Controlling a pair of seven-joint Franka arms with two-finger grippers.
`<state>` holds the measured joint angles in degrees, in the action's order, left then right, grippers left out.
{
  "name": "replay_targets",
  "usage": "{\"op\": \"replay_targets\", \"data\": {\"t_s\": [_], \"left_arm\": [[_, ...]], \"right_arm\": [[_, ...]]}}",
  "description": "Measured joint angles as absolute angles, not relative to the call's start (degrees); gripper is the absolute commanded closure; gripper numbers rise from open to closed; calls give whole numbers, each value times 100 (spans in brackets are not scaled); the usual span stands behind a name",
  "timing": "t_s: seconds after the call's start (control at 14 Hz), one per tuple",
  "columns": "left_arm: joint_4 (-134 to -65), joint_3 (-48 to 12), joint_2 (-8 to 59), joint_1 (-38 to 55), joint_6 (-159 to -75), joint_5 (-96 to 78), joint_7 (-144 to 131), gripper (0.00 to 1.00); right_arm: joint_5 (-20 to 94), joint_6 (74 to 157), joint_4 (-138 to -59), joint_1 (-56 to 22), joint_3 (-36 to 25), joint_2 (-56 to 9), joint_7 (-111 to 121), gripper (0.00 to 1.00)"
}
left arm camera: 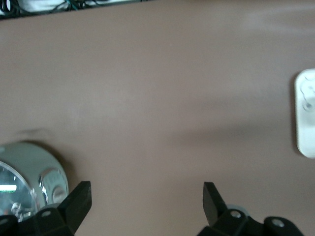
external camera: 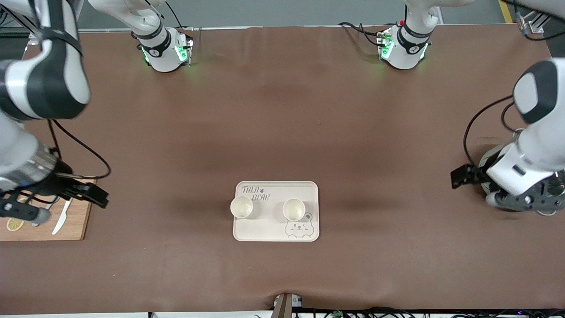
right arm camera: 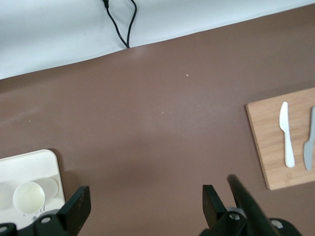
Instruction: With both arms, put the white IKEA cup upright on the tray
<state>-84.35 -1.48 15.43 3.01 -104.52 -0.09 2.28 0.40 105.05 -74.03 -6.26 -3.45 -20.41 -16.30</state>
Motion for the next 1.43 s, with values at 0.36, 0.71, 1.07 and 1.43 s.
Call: {"op": "replay_targets", "data": {"t_s": [0.36, 0.71, 1.07, 1.43], "left_arm": [[-9396, -194, 419, 344, -10092, -34, 266, 0], [-9472, -205, 235, 444, -9608, -34, 264, 0], [-9468, -297, 200, 445, -9354, -34, 271, 0], [-9365, -297, 192, 429, -9398, -34, 271, 0]], "right_arm": [[105, 10118, -7868, -319, -346, -1261, -1059, 0], [106, 10054, -8678, -244, -463, -529, -577, 0], [106, 10048, -9332, -240, -647, 19, -150, 0], [106, 10086, -9588, -242, -643, 61, -73, 0]]}}
